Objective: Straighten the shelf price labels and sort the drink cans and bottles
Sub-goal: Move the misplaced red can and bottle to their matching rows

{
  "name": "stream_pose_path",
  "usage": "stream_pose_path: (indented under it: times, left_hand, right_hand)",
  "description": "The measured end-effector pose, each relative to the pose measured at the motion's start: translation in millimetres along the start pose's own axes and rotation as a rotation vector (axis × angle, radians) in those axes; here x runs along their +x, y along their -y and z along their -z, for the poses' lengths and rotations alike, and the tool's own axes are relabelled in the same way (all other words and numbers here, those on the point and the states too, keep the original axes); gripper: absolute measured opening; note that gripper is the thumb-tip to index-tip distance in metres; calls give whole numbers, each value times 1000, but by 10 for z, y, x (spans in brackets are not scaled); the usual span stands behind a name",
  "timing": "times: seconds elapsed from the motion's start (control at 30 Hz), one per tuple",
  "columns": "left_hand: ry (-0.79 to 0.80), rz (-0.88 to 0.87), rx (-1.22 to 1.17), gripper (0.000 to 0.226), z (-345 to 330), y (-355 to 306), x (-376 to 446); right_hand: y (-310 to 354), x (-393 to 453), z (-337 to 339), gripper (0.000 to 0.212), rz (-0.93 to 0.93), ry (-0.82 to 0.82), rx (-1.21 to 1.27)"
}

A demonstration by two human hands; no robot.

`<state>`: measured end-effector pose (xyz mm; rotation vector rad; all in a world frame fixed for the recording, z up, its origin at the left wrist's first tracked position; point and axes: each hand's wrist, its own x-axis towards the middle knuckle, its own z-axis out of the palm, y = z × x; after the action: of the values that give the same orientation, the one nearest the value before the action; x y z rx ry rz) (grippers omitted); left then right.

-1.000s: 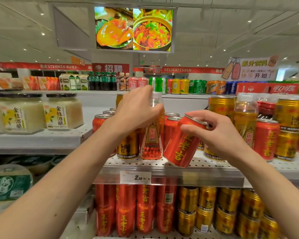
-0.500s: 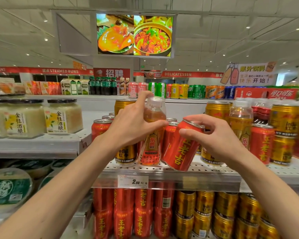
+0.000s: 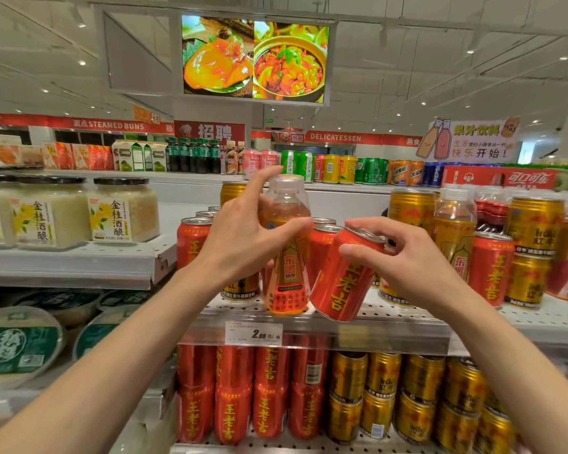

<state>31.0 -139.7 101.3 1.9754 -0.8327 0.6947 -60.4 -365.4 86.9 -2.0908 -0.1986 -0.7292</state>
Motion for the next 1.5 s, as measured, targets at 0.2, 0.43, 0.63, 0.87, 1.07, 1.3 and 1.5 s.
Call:
stream_pose_path:
  times: [0.2,0.43,0.63,0.87,1.07,1.3,1.5]
  left_hand:
    - [-51,65,-123,78,269,39,-174]
    - [-50,113,-178,76,638,157,-381]
    - [-74,117,-155,79,779,282,-440]
    - [-70,134,-159,78,753,246,-460]
    - [-68,144,-137,77,751,240,-460]
    - [-84,150,-152,75,753,237,-468]
    - [-101,152,-165,74,752,227,-498]
  right_hand:
    - [92,-15,-54,52,-2,38,-74]
    - [311,145,-332,64,80,67,-196]
    - [400,348,-599,63,193,125,-445]
    - [346,417,-696,52,185,133,-543]
    - [289,364,-762,49,155,71,-530]
    - [246,278,-936,45,280,-66,-568]
    - [215,247,-999,47,307,-118,-558]
